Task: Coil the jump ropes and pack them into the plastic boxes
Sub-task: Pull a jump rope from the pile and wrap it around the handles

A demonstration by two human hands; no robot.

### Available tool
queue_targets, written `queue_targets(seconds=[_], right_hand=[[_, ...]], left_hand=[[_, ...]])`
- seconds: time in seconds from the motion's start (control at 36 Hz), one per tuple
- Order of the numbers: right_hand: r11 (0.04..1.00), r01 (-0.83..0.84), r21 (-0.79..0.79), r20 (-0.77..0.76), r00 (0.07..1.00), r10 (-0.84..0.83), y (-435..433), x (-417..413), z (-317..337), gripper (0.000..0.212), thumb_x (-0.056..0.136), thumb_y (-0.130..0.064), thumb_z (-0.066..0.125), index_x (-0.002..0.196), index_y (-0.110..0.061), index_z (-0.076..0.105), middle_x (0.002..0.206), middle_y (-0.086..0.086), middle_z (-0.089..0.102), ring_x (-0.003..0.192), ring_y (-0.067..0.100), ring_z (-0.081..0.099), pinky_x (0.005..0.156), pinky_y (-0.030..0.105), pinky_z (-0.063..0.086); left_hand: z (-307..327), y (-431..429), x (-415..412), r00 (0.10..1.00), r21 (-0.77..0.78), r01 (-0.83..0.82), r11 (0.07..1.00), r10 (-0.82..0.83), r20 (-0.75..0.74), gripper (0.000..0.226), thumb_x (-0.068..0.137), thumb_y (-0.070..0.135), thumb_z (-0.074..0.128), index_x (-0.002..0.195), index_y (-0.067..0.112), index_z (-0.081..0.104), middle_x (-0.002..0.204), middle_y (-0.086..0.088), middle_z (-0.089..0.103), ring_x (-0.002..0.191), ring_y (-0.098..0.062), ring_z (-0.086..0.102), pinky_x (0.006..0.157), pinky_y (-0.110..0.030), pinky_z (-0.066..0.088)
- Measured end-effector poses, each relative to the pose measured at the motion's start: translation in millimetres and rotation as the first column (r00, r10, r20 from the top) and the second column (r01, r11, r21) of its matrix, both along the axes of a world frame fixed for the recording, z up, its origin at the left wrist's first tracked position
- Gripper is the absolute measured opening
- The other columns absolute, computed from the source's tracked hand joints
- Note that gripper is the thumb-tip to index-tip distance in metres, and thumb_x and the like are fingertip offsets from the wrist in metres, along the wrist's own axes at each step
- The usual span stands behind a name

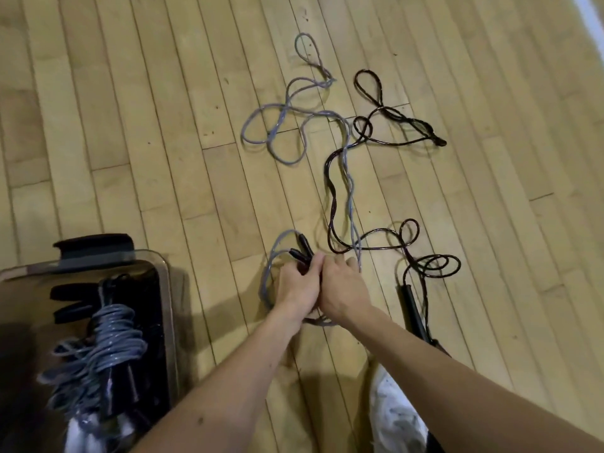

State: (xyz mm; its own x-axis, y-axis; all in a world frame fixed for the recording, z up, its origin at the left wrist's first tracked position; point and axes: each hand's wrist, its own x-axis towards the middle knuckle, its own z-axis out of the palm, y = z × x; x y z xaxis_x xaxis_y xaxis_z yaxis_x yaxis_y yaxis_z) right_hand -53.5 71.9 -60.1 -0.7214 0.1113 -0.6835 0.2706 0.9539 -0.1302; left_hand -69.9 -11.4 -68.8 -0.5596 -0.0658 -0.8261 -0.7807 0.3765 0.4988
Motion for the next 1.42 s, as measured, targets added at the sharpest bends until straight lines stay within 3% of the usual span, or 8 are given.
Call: queue_targets(seconds=[0.22, 0.33, 0.58, 0.72, 0.89, 1.08, 1.31, 1.42], right_hand=[[0.978, 0.144, -0.153, -0.021, 0.989, -0.149, -14, 10, 10, 0.028, 0.103, -0.025, 0.048, 0.126, -0.011, 0.055, 0.124, 0.011, 0.064, 0.121, 0.029, 0.046, 0.097, 0.041, 0.037], [0.881, 0.297, -0.367, -0.042, 0.941, -0.335, -28, 7, 44, 0.029, 0.100, -0.017, 0.054, 0.128, -0.012, 0.058, 0.122, 0.009, 0.067, 0.114, 0.028, 0.059, 0.076, 0.026, 0.037], [0.746, 0.285, -0.602, -0.079, 0.908, -0.411, -42, -28, 192, 0.041, 0.087, -0.032, 0.076, 0.113, -0.019, 0.047, 0.100, -0.002, 0.065, 0.083, 0.018, 0.065, 0.061, 0.025, 0.054], [0.757, 0.126, -0.641, -0.236, 0.906, -0.350, -44, -34, 305, 0.028, 0.087, -0.029, 0.071, 0.111, -0.018, 0.061, 0.094, 0.002, 0.072, 0.080, 0.021, 0.068, 0.071, 0.041, 0.057], [0.738, -0.095, -0.668, -0.485, 0.807, -0.335, -39, 5, 467, 0.023, 0.088, -0.028, 0.071, 0.111, -0.026, 0.063, 0.080, -0.012, 0.066, 0.066, 0.005, 0.059, 0.062, 0.026, 0.045], [0.654, -0.329, -0.681, -0.643, 0.696, -0.319, -34, 79, 632, 0.018, 0.096, -0.033, 0.066, 0.080, -0.026, 0.064, 0.067, -0.003, 0.063, 0.060, 0.007, 0.057, 0.061, 0.025, 0.046], [0.523, -0.506, -0.685, -0.680, 0.702, -0.211, -39, 217, 773, 0.024, 0.101, -0.032, 0.060, 0.087, -0.012, 0.057, 0.065, 0.002, 0.061, 0.056, 0.016, 0.059, 0.057, 0.030, 0.051], [0.419, -0.510, -0.751, -0.626, 0.752, -0.208, -42, 279, 819, 0.031, 0.101, -0.037, 0.058, 0.100, -0.006, 0.054, 0.070, 0.008, 0.063, 0.061, 0.020, 0.060, 0.052, 0.030, 0.051]], left_hand=[[1, -27, 5, 0.994, -0.016, -0.056, 0.998, 0.057, 0.091, 0.038, 0.091, 0.053, 0.060, 0.099, 0.017, 0.069, 0.091, -0.004, 0.074, 0.084, -0.024, 0.070, 0.078, -0.037, 0.057], [32, -43, -6, 1.000, -0.019, -0.008, 1.000, 0.008, -0.006, 0.031, 0.094, 0.041, 0.060, 0.094, 0.012, 0.069, 0.076, -0.003, 0.073, 0.061, -0.019, 0.067, 0.062, -0.031, 0.059], [214, -70, -44, 0.911, -0.074, 0.136, 0.988, -0.154, -0.381, 0.023, 0.099, 0.033, 0.058, 0.080, 0.020, 0.062, 0.074, 0.008, 0.065, 0.069, -0.009, 0.062, 0.053, -0.021, 0.039], [350, -74, -42, 0.782, -0.032, 0.133, 0.991, -0.125, -0.610, 0.026, 0.098, 0.043, 0.058, 0.082, 0.022, 0.061, 0.083, 0.005, 0.069, 0.084, -0.014, 0.069, 0.075, -0.030, 0.055], [511, -86, -2, 0.610, 0.075, 0.182, 0.980, -0.053, -0.791, 0.029, 0.097, 0.039, 0.063, 0.087, 0.013, 0.070, 0.086, -0.002, 0.076, 0.088, -0.017, 0.073, 0.091, -0.047, 0.057], [678, -95, 85, 0.346, 0.077, 0.321, 0.944, -0.042, -0.937, 0.054, 0.077, 0.062, 0.060, 0.098, 0.015, 0.074, 0.092, -0.002, 0.077, 0.088, -0.014, 0.073, 0.089, -0.050, 0.057], [816, -103, 212, 0.112, -0.074, 0.401, 0.913, -0.129, -0.985, 0.044, 0.089, 0.058, 0.051, 0.097, 0.019, 0.071, 0.100, -0.002, 0.074, 0.105, -0.017, 0.067, 0.099, -0.050, 0.051], [866, -107, 261, 0.027, -0.231, 0.434, 0.871, -0.269, -0.963, 0.062, 0.087, 0.065, 0.044, 0.106, 0.011, 0.066, 0.103, -0.016, 0.071, 0.090, -0.028, 0.071, 0.077, -0.041, 0.057]])
